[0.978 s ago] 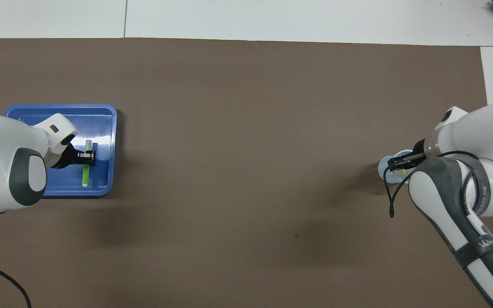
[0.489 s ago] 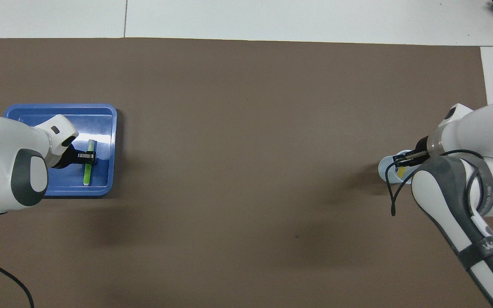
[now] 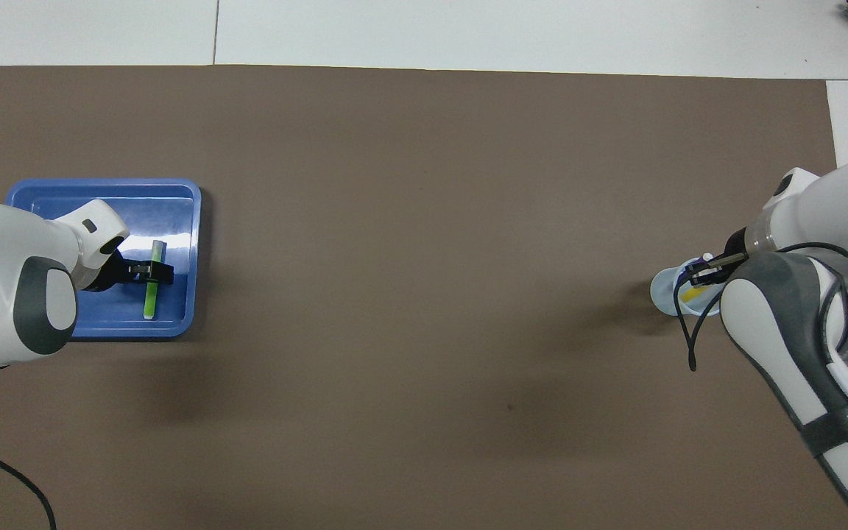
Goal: Right arm passes pens to left for tray arrangement
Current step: 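Lower the green pen into the blue tray and open the left gripper, then pull the yellow pen from the cup with the right gripper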
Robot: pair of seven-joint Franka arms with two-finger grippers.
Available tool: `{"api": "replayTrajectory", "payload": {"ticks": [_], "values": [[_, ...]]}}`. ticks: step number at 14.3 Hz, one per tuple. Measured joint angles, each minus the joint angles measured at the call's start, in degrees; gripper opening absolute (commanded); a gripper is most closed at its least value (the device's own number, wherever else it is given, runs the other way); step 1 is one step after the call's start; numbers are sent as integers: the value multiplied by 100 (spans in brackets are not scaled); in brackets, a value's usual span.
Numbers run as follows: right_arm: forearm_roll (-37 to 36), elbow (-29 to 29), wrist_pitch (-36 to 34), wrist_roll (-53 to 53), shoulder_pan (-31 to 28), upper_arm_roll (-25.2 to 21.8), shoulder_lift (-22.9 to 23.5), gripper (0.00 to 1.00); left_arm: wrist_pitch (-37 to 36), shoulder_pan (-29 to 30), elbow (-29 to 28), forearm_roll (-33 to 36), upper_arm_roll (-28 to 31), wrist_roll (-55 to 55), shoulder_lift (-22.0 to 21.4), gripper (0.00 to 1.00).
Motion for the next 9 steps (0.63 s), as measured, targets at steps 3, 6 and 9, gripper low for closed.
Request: {"api": "replayTrajectory", "payload": {"ticks": [3,6,9], "values": [[-207,230,-210,-37,21,25,1,0,-170,0,117,-1,-3,-3,-4,86],[-225,397,-475,-39,56,70,1,0,-643,2,421,-3,-3,-124,-68,86],[66,996,-1160,-39,58,191,-10,0,-1265,2,783,-5,-8,-451,-282,86]]}}
